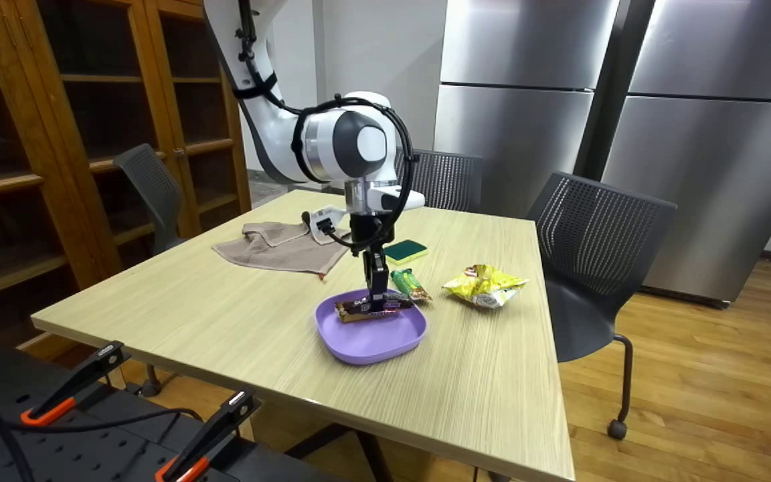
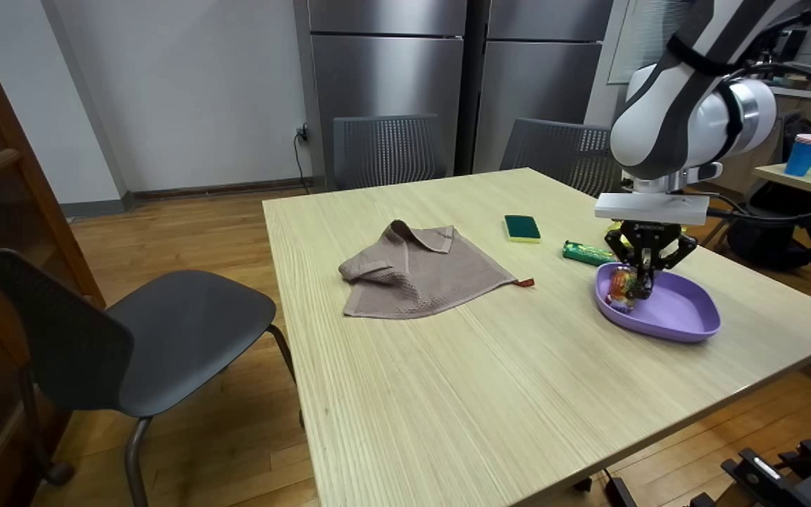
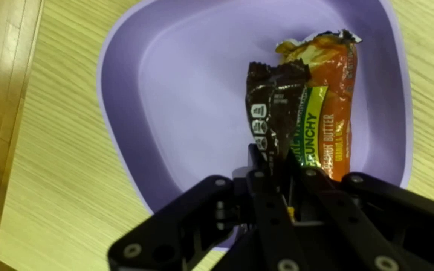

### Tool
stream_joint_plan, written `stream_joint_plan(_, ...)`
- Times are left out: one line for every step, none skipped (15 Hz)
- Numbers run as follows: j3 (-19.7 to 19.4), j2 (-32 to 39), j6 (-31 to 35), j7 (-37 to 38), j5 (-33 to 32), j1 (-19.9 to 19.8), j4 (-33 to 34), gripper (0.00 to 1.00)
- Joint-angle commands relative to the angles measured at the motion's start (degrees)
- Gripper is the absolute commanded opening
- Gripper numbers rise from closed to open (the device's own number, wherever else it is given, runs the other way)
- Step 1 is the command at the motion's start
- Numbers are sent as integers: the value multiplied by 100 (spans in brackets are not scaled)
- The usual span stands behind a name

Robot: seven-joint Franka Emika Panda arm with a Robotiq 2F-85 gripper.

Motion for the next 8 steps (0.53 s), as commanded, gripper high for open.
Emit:
stream_joint_plan(44, 47, -180, -245, 50, -50, 151, 40)
stream_joint_plan(37, 53, -181, -258, 47, -42, 152, 46)
stream_joint_plan(32, 52, -182, -264, 48, -36, 149, 54)
stream_joint_plan(26, 51, -180, -265, 49, -30, 144, 60)
stream_joint_plan(23, 41, -176, -267, 50, -27, 137, 69)
stream_joint_plan(18, 28, -172, -266, 49, -21, 127, 75)
stream_joint_plan(12, 11, -164, -255, 48, -13, 114, 84)
stream_joint_plan(7, -1, -162, -251, 44, -7, 107, 91)
